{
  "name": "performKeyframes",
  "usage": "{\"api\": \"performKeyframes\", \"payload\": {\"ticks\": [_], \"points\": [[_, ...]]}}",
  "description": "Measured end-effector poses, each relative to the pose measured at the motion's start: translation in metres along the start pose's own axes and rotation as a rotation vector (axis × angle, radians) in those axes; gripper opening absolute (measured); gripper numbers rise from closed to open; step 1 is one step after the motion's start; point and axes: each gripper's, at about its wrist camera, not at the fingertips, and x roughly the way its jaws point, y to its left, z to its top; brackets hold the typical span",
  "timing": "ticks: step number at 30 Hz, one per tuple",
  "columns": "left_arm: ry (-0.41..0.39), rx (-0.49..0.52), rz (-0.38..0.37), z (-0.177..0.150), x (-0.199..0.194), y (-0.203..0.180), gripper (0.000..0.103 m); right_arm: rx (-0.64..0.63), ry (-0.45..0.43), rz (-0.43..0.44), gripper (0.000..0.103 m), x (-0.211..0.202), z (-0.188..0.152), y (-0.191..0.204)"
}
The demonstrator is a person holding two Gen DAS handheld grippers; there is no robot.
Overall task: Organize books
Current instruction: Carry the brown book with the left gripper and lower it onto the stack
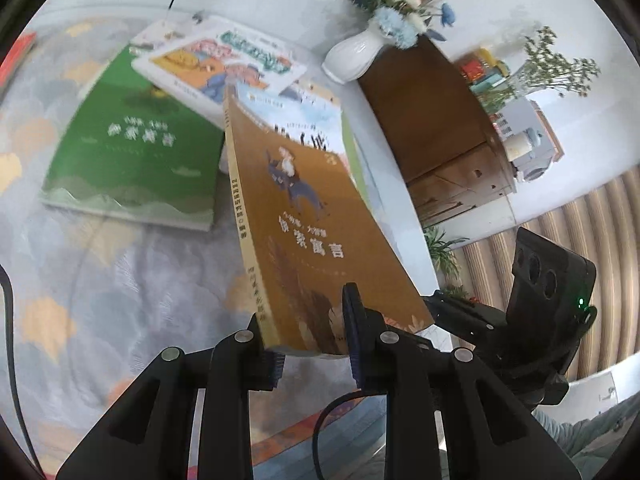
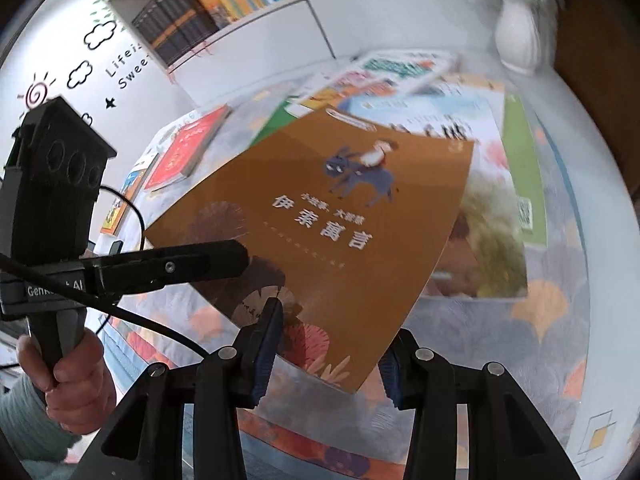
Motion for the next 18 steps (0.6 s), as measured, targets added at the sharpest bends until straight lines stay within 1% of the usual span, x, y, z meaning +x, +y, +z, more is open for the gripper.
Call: {"api": "performKeyframes", "payload": {"ticks": [2,3,5,10,14,16,17,18], "points": [[-0.017,0.007,-0.014,0.005,-0.016,0.006,0.021,-0.025,-0.016,-0.019,0.043,0.001,0.008,0.020],[-0.030,0.006,-0.022,0.008,-0.027,0.012,0.021,-0.032,-0.022,-0.020,0.043,-0.001,0.008,0.024],[-0.056,0.003,-0.028,0.013,-0.046,0.023,0.021,-0.038,-0.040,-0.016,0.043,0.000,0.014,0.043],[-0.135,-0.020,-0.018,0.027,-0.109,0.072,0.021,-0.076,-0.080,0.015,0.043,0.020,0.043,0.101],[-0.199,-0.036,0.033,0.036,-0.154,0.114,0.021,-0.161,-0.092,0.044,0.043,0.050,0.076,0.161],[-0.231,-0.059,0.050,0.042,-0.175,0.142,0.021,-0.208,-0.095,0.058,0.044,0.070,0.094,0.192],[-0.248,-0.075,0.063,0.046,-0.187,0.162,0.021,-0.226,-0.093,0.066,0.044,0.081,0.102,0.206],[-0.260,-0.087,0.070,0.048,-0.194,0.175,0.021,-0.236,-0.081,0.073,0.044,0.095,0.112,0.219]]}}
